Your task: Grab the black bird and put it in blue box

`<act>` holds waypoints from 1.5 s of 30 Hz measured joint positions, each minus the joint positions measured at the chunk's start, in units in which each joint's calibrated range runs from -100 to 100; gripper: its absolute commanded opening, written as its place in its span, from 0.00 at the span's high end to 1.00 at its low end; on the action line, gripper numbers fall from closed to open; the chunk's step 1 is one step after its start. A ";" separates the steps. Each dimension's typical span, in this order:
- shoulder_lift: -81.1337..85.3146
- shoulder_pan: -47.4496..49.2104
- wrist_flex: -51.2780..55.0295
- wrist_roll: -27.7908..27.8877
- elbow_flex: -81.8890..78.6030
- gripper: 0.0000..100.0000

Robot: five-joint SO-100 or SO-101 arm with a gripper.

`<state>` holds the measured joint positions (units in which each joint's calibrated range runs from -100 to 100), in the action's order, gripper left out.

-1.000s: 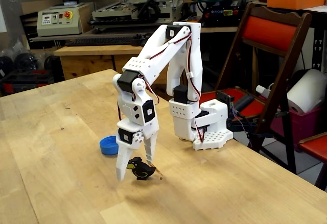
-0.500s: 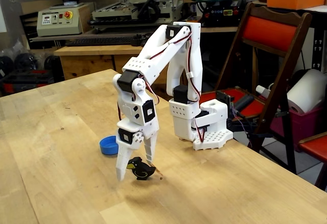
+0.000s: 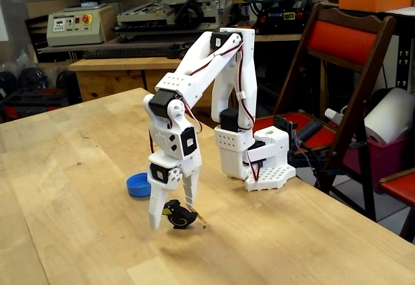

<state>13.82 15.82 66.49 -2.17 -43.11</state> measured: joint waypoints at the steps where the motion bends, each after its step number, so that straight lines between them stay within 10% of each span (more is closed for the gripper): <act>1: 0.00 0.00 0.00 0.00 0.00 0.75; 45: -0.34 0.00 -0.08 0.00 0.00 0.98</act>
<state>13.48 15.82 66.41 -2.17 -43.11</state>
